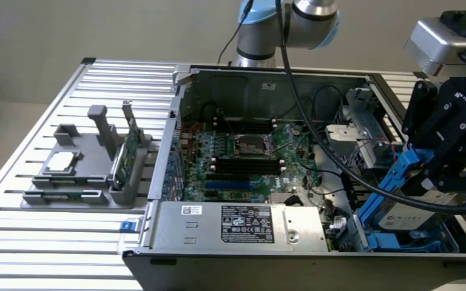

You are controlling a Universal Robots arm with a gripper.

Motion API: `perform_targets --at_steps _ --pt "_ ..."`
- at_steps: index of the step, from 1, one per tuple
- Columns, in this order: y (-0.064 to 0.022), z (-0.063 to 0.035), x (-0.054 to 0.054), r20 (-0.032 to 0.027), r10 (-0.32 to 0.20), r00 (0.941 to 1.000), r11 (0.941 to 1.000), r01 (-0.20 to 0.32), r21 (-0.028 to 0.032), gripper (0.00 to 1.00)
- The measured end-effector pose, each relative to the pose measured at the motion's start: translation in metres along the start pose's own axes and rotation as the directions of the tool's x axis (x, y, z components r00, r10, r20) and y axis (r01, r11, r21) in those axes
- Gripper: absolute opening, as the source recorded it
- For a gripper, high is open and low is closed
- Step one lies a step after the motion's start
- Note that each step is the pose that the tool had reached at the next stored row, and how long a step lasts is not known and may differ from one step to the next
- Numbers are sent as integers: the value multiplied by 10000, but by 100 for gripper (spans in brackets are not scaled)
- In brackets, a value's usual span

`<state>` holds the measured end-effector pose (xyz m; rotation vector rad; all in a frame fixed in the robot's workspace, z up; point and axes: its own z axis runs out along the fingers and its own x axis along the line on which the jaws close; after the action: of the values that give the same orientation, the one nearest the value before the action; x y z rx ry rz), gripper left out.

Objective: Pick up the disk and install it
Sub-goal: 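Insert the disk into the insertion slot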

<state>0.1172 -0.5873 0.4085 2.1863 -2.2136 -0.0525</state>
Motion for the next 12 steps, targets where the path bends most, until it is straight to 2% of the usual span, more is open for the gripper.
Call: perform_targets --at_steps 12 --pt "5 26 0 1 1 10000 10000 -1 1 33"
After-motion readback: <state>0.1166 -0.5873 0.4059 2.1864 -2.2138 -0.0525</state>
